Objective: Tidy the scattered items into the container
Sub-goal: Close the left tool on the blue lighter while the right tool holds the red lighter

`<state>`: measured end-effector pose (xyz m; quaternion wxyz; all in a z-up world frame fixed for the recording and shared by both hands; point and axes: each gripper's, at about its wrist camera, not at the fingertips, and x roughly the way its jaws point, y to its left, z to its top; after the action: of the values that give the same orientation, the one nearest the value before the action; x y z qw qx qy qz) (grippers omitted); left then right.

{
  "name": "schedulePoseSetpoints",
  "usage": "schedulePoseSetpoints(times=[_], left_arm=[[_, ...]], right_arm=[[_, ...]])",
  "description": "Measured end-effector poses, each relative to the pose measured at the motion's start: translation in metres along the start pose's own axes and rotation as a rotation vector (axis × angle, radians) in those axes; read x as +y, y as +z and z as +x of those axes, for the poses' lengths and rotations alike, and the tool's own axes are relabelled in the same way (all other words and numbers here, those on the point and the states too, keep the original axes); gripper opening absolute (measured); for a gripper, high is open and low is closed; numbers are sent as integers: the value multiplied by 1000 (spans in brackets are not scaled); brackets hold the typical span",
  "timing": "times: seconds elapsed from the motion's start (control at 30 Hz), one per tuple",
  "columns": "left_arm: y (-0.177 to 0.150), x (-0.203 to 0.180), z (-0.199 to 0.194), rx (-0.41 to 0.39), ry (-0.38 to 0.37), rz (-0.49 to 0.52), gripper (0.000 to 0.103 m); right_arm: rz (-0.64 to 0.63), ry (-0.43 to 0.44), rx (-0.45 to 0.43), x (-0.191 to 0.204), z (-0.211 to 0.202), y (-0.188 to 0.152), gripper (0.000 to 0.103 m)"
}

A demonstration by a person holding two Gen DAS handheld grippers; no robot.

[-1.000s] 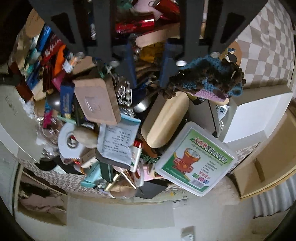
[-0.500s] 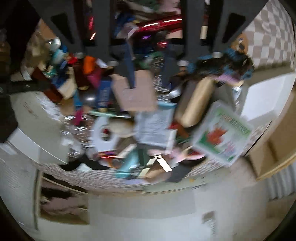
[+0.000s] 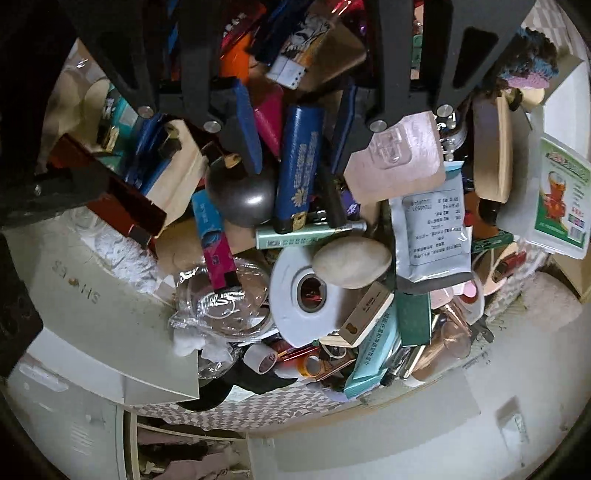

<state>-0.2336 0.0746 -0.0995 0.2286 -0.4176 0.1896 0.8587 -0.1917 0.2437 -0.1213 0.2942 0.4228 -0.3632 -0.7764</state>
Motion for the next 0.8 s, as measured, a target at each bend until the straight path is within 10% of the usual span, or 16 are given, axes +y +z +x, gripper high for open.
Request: schedulePoseSetpoints(times=[0.2,0.8], left_arm=[[-9,12,-8,-30,-65,-136,21],[-38,1,-46,-106,-100,-334,19]], right_arm=[[-5,1,5,-1,0,0,13],[-18,-8,-5,3,-1,-2,13]])
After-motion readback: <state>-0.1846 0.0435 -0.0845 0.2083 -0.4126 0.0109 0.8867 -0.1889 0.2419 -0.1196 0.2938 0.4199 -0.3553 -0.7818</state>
